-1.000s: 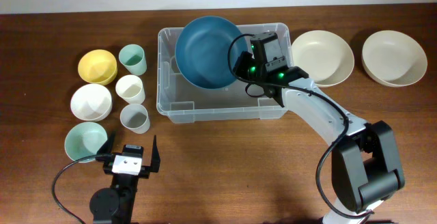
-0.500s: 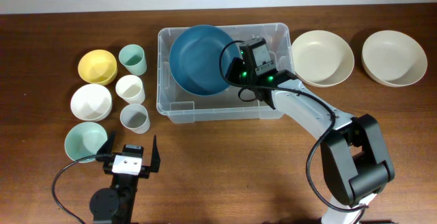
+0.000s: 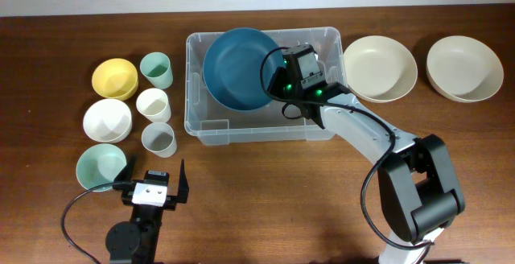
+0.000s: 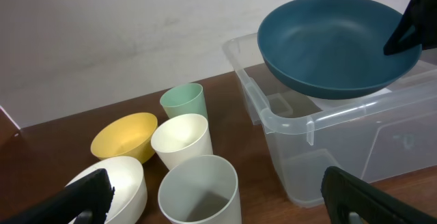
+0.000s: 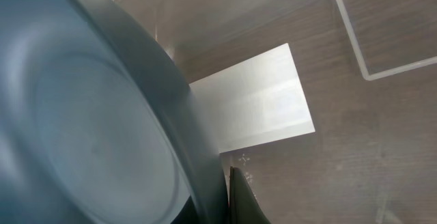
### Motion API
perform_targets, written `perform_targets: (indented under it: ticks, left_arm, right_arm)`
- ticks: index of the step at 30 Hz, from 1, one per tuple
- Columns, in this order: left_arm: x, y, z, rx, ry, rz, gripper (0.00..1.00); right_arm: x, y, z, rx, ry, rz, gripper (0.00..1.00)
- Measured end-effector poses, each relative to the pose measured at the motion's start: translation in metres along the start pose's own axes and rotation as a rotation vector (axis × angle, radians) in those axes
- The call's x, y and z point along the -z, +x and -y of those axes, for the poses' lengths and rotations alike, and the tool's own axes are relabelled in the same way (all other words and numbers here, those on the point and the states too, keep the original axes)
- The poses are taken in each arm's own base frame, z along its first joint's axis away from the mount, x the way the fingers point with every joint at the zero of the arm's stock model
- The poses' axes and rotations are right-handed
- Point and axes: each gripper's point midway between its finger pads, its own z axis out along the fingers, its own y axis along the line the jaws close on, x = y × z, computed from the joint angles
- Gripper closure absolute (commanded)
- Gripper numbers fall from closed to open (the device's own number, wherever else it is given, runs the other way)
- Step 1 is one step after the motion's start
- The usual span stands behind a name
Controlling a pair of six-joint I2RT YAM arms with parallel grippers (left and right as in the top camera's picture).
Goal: Pack container
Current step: 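Lower the dark blue bowl into the bin and open the right gripper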
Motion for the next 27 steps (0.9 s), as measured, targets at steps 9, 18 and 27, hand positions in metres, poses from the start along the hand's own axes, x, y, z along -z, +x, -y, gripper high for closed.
perform_targets:
  ticks: [9, 18, 27]
  left_arm:
    - [0.000, 0.000, 0.000, 0.000, 0.000, 0.000, 0.00]
    - [0.000, 0.000, 0.000, 0.000, 0.000, 0.000, 0.00]
    - [0.000, 0.000, 0.000, 0.000, 0.000, 0.000, 0.00]
  right_arm:
    - [-0.009, 0.005, 0.008, -0.011, 0.026, -0.009, 0.96]
    - [-0.017, 0.012, 0.016, -0.028, 0.052, -0.035, 0.96]
    - [-0.016, 0.014, 0.018, -0.029, 0.062, -0.044, 0.96]
